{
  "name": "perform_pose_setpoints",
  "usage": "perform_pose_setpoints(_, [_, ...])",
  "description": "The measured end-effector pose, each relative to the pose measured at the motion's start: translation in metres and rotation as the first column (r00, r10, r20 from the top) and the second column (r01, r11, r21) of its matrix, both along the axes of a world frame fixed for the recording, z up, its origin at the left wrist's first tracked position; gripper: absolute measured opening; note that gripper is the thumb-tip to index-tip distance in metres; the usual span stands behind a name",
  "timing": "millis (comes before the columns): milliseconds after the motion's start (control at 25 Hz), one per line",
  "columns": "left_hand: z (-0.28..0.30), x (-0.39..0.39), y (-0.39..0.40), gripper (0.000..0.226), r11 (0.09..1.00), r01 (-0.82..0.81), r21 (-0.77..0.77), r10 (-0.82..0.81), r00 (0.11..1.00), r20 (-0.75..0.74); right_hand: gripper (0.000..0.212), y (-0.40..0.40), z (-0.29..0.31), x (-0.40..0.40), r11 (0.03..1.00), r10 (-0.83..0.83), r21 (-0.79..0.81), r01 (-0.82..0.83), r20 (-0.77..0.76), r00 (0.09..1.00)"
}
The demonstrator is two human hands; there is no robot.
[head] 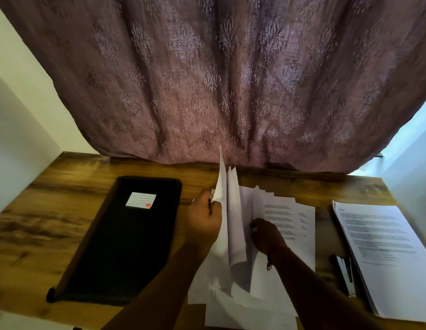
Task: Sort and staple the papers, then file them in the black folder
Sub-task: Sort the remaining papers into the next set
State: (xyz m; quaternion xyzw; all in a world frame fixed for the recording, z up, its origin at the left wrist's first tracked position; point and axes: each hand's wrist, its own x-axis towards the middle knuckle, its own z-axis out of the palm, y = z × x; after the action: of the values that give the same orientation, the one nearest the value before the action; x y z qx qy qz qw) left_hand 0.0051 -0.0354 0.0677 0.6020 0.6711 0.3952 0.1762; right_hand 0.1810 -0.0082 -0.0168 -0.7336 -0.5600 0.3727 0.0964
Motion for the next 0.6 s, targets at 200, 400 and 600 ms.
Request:
perform_pose_setpoints(200, [0.036, -0.008, -0.004, 0.011, 0.989, 0.073, 0.129, -0.083, 0.994, 0.070, 0.023, 0.001, 0.008, 0.001, 1.000, -0.008, -0.014, 0.008, -0.036, 0.999])
perform_pose_setpoints(400, [0.066, 0.007, -0.014, 0.008, 0.940, 0.026, 0.339, -0.158, 0.916, 0.370, 0.021, -0.003, 0.021, 0.010, 0.994, -0.098, -0.054, 0.091, -0.145, 0.985])
perform_pose_setpoints(600, [0.022, -0.002, -0.004, 0.008, 0.991, -0.129, 0.045, 0.096, 0.892, 0.442, 0.015, -0.011, 0.031, 0.035, 0.927, -0.330, -0.062, 0.369, -0.602, 0.727])
